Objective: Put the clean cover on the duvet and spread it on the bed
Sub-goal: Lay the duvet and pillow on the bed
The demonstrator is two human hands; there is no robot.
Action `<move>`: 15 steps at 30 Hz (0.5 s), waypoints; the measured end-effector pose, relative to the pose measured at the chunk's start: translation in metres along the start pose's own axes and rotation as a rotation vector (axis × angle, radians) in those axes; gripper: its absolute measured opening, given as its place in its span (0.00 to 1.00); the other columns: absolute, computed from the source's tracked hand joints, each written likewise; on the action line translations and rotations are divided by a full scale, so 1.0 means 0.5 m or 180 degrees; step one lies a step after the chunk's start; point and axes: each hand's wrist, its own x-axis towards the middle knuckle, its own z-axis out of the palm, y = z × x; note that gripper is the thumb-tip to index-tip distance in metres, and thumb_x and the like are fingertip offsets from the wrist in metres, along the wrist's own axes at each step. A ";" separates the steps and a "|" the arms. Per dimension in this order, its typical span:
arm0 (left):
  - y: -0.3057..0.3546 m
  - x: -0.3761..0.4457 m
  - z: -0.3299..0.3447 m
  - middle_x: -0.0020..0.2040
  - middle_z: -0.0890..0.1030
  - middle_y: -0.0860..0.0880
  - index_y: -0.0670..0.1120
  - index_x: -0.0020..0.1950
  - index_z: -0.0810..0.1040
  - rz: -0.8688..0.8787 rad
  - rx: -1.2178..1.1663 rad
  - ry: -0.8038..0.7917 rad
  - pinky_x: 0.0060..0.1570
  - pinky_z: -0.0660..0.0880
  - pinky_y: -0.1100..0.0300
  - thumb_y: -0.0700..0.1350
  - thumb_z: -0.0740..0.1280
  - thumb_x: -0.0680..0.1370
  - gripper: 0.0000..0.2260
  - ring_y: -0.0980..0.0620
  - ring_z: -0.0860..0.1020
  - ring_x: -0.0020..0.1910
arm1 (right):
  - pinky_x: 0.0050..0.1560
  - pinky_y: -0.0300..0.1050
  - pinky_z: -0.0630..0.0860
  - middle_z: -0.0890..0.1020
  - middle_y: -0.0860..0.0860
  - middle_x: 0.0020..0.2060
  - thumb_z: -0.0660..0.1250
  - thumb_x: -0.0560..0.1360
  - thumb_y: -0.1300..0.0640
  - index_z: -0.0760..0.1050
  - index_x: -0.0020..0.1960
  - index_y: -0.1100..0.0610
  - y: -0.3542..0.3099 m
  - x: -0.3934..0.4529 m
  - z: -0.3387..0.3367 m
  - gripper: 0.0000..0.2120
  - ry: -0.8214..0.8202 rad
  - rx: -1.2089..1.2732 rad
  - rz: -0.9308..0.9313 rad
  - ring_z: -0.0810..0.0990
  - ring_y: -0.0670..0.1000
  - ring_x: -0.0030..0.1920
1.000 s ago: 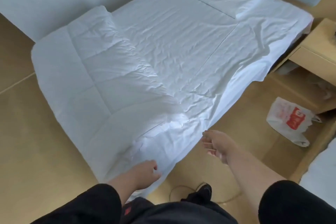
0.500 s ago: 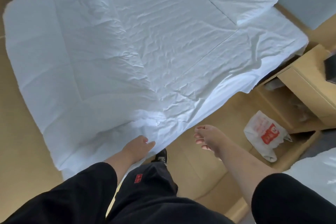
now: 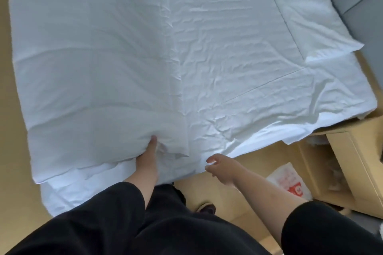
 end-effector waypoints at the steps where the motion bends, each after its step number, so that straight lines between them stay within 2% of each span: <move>1: 0.000 0.000 0.005 0.49 0.78 0.57 0.53 0.57 0.74 -0.0077 -0.0175 0.0155 0.53 0.70 0.55 0.70 0.72 0.68 0.28 0.55 0.76 0.45 | 0.49 0.43 0.76 0.79 0.49 0.60 0.66 0.78 0.45 0.72 0.69 0.46 -0.008 0.009 -0.001 0.20 -0.0038 -0.0024 -0.0023 0.80 0.49 0.54; 4: 0.006 -0.008 0.014 0.49 0.77 0.54 0.52 0.59 0.73 -0.0057 -0.0037 0.0320 0.55 0.70 0.55 0.63 0.69 0.74 0.21 0.51 0.75 0.47 | 0.58 0.46 0.76 0.78 0.48 0.61 0.66 0.78 0.43 0.72 0.69 0.46 -0.030 0.023 -0.005 0.20 -0.0101 -0.0132 -0.0137 0.79 0.50 0.58; 6: 0.018 -0.034 0.018 0.50 0.79 0.54 0.49 0.60 0.77 0.0162 0.0000 0.0320 0.53 0.70 0.56 0.59 0.67 0.76 0.18 0.53 0.75 0.47 | 0.56 0.45 0.74 0.78 0.48 0.61 0.65 0.79 0.42 0.71 0.70 0.47 -0.050 0.027 -0.013 0.22 -0.0099 -0.0180 -0.0245 0.78 0.49 0.59; 9: 0.045 -0.090 0.008 0.50 0.84 0.51 0.49 0.57 0.83 0.0386 -0.0402 0.0134 0.54 0.77 0.54 0.57 0.69 0.74 0.17 0.48 0.81 0.49 | 0.55 0.45 0.73 0.78 0.47 0.60 0.66 0.78 0.39 0.69 0.71 0.49 -0.099 0.027 -0.030 0.25 0.0191 0.0274 -0.0479 0.78 0.48 0.57; 11: 0.071 -0.132 -0.008 0.47 0.87 0.49 0.46 0.52 0.85 0.0447 -0.0957 -0.0101 0.44 0.81 0.57 0.52 0.72 0.74 0.13 0.49 0.85 0.45 | 0.58 0.49 0.76 0.78 0.49 0.61 0.66 0.78 0.36 0.69 0.70 0.52 -0.135 0.028 -0.045 0.28 0.0495 0.0943 -0.0532 0.79 0.51 0.58; 12: 0.084 -0.155 -0.017 0.46 0.87 0.47 0.44 0.51 0.85 0.0508 -0.1246 -0.0212 0.39 0.81 0.59 0.49 0.72 0.75 0.10 0.50 0.86 0.43 | 0.55 0.49 0.77 0.78 0.49 0.60 0.65 0.78 0.35 0.71 0.69 0.54 -0.153 0.028 -0.058 0.29 0.0542 0.1237 -0.0487 0.79 0.52 0.57; 14: 0.106 -0.195 -0.030 0.47 0.87 0.45 0.41 0.51 0.85 0.0696 -0.1592 -0.0369 0.37 0.80 0.61 0.43 0.71 0.78 0.07 0.50 0.86 0.44 | 0.50 0.48 0.78 0.82 0.49 0.58 0.63 0.76 0.30 0.77 0.63 0.54 -0.192 0.028 -0.090 0.31 0.0187 0.1787 -0.0324 0.81 0.52 0.55; 15: 0.113 -0.213 -0.031 0.49 0.87 0.44 0.41 0.51 0.85 0.0795 -0.1655 -0.0453 0.38 0.81 0.62 0.42 0.70 0.78 0.06 0.49 0.86 0.46 | 0.53 0.52 0.79 0.84 0.51 0.58 0.64 0.74 0.27 0.79 0.63 0.52 -0.212 0.031 -0.105 0.32 -0.0208 0.2179 -0.0230 0.83 0.54 0.57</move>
